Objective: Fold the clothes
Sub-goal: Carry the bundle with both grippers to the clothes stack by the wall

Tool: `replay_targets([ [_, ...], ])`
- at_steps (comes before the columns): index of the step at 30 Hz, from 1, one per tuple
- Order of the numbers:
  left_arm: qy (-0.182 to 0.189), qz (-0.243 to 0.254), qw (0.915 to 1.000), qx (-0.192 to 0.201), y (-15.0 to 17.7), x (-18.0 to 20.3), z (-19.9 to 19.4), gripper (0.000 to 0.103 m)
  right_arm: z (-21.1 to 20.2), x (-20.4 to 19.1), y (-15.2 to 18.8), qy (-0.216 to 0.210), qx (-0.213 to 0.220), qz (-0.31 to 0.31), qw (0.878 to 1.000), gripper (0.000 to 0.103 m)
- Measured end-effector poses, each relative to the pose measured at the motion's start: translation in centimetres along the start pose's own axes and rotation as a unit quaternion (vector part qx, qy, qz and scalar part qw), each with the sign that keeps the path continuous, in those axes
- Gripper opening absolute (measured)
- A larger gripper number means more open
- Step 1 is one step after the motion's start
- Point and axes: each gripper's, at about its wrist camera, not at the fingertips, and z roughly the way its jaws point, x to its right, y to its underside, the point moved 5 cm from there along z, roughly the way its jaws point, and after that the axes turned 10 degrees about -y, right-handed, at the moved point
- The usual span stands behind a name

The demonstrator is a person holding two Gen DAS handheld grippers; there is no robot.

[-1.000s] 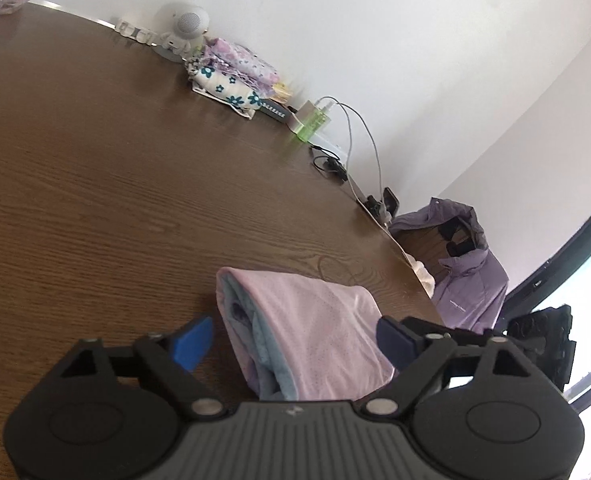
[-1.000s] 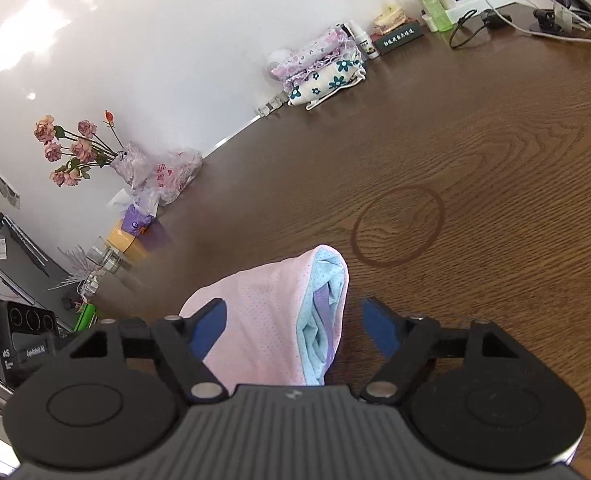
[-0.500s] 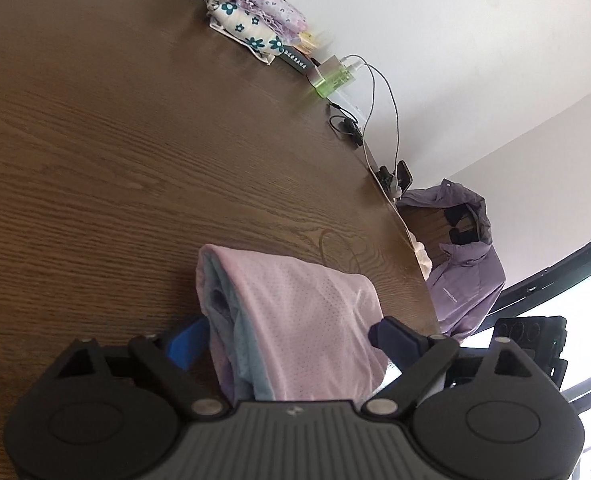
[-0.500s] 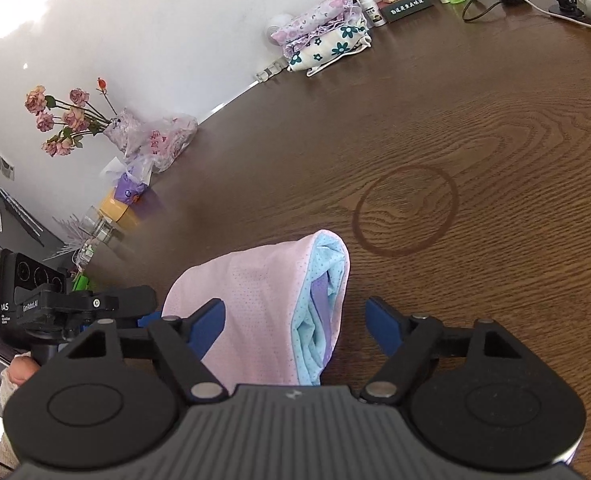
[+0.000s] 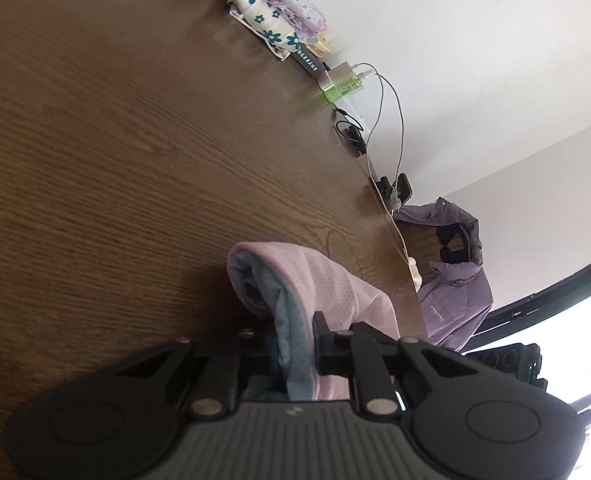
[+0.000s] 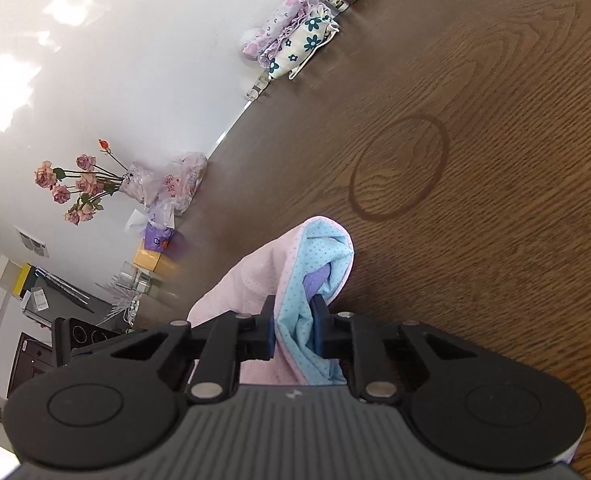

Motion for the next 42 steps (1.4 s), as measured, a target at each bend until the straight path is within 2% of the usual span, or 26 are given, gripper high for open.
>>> replay_targets([
  [8,0.002,0.060,0.9970,0.050,-2.0,3.2,-2.2,0.013,0.1,-3.0,-2.0,-0.021,0.016,-0.043,0.999,0.014],
  [13,0.011,0.097,0.9898,0.104,-5.2,6.6,-4.8,0.013,-0.3,-6.8,-5.2,-0.046,0.037,-0.092,0.994,0.014],
  [15,0.014,0.115,0.9854,0.125,-7.3,8.3,-5.9,0.013,-0.3,-8.8,-7.2,-0.055,0.043,-0.116,0.991,0.014],
  [19,0.018,0.142,0.9776,0.154,-13.0,11.7,-7.3,0.013,0.4,-12.6,-13.2,-0.066,0.056,-0.159,0.983,0.014],
  [24,-0.006,0.158,0.9705,0.182,-21.9,14.3,-6.1,0.014,3.4,-15.2,-21.7,-0.073,0.063,-0.175,0.980,0.014],
  [29,-0.039,0.152,0.9702,0.184,-31.5,14.5,-1.7,0.014,9.0,-14.2,-30.7,-0.056,0.072,-0.159,0.983,0.014],
  [34,-0.080,0.146,0.9710,0.171,-39.7,12.5,4.6,0.014,15.7,-10.4,-38.8,-0.037,0.073,-0.128,0.988,0.014],
  [38,-0.098,0.124,0.9771,0.143,-44.1,9.1,9.9,0.014,20.6,-5.9,-43.1,-0.023,0.065,-0.096,0.993,0.014],
  [42,-0.118,0.112,0.9781,0.130,-46.2,6.3,13.9,0.014,24.2,-1.0,-45.0,-0.017,0.056,-0.056,0.997,0.014],
])
